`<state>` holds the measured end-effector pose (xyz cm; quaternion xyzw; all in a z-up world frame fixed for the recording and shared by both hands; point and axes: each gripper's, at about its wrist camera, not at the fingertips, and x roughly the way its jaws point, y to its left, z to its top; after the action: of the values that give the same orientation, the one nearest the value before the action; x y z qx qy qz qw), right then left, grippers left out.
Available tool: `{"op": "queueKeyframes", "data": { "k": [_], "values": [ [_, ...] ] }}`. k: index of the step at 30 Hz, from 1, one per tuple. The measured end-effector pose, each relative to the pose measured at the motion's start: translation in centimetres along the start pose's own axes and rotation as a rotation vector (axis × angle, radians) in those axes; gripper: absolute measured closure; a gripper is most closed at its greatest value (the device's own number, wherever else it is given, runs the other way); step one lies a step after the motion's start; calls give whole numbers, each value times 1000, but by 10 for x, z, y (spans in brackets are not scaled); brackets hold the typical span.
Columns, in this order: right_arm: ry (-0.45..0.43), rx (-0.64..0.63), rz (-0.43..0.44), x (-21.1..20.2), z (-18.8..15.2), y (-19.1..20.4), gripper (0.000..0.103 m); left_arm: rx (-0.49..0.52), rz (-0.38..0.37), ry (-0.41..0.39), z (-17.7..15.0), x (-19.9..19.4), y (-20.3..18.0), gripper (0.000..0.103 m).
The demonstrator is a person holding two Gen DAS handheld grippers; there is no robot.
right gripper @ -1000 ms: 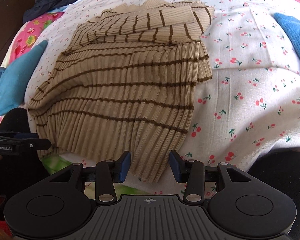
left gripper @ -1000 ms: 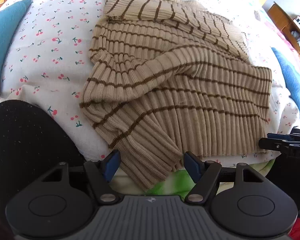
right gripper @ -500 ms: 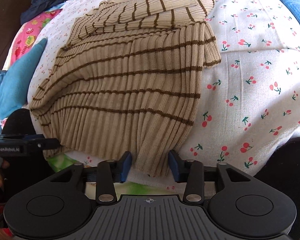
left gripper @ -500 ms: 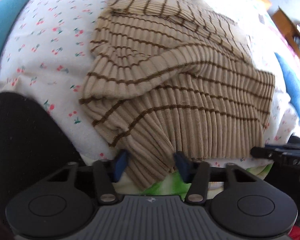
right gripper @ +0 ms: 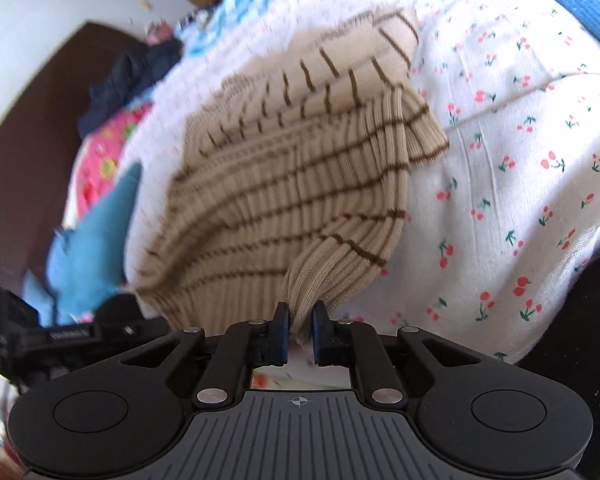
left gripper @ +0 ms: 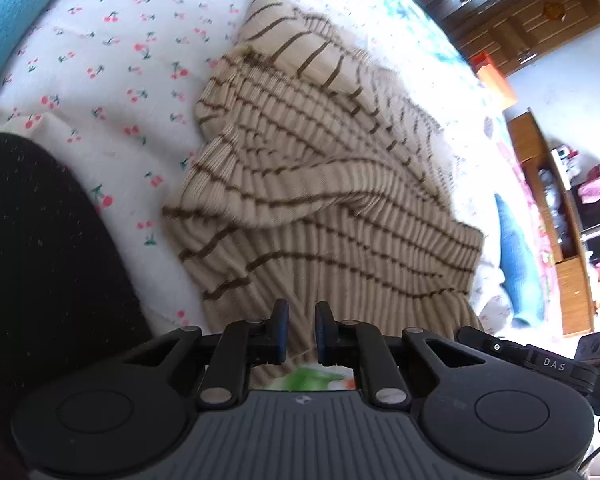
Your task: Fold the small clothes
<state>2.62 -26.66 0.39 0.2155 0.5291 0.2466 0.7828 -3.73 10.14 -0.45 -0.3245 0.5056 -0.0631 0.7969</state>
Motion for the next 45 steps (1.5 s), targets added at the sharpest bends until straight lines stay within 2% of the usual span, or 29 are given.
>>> {"op": "queueKeyframes", "data": {
  "k": [2, 5, 7, 9, 13, 16, 19, 23, 24, 28, 31, 34, 38, 40, 43, 45],
  "values": [
    [-22, -1, -2, -4, 2, 1, 92, -2, -3, -4, 1, -2, 0, 85],
    [-33, -15, -23, -7, 5, 1, 92, 12, 49, -2, -1, 0, -1, 85],
    [-24, -18, -30, -6, 5, 2, 92, -24, 79, 36, -1, 6, 2, 84],
    [-13, -20, -45, -5, 6, 1, 92, -55, 75, 58, -1, 11, 5, 82],
    [-10, -31, -52, -4, 3, -2, 92, -64, 139, 32, 0, 13, -2, 60],
    [-13, -27, -43, -4, 1, -5, 92, -54, 173, 11, -1, 11, -7, 52],
    [-12, -17, -26, -2, 1, -9, 92, -59, 235, 30, -2, 19, -6, 52],
    [-5, 2, 3, 3, 2, -14, 92, -67, 273, 28, -2, 20, -10, 54],
    [-2, 4, 9, 4, 3, -15, 92, -75, 271, 24, -2, 19, -8, 57],
    [4, 5, 19, 4, 4, -15, 92, -146, 242, 11, -5, 14, 2, 83],
    [-9, 6, 18, 1, 3, -14, 92, -164, 197, -22, -7, 6, 4, 86],
    [-28, 26, 25, -2, 2, -14, 92, -140, 174, -65, -8, -1, 2, 86],
    [-49, 49, 38, -7, 2, -13, 92, -142, 121, -74, -6, -3, 4, 90],
    [-67, 53, 50, -10, 3, -11, 92, -158, 70, -90, -5, -7, 4, 91],
    [-102, 63, 76, -16, 5, -6, 92, -191, -43, -129, -2, -17, 7, 91],
    [-123, 62, 94, -19, 7, -2, 92, -189, -77, -159, 1, -24, 5, 91]
  ]
}}
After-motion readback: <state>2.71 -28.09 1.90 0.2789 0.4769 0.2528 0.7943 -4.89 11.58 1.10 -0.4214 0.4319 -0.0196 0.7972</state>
